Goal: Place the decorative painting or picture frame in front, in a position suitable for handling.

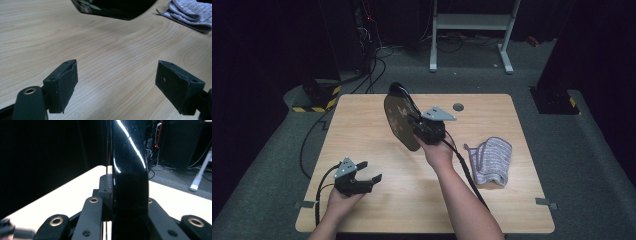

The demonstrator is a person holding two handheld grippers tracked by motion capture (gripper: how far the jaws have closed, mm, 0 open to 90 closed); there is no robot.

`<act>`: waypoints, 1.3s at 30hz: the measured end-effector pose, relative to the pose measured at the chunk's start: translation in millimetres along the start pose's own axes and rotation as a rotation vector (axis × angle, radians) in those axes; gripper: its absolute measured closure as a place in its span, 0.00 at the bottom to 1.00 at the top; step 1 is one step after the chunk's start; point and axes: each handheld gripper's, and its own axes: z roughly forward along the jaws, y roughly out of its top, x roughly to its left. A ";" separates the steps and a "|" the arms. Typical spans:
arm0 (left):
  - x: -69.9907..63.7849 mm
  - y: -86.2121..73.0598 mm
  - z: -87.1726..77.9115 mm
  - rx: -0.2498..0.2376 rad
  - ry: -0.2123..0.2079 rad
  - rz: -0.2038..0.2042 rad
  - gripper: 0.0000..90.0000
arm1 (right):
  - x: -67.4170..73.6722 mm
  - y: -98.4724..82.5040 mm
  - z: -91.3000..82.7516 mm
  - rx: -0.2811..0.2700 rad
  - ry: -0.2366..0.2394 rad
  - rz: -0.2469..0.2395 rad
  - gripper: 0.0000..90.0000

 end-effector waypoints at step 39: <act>-9.1 4.5 -0.4 -0.029 -0.046 -0.012 0.21 | 10.6 -69.7 -91.7 -0.041 0.059 0.021 0.90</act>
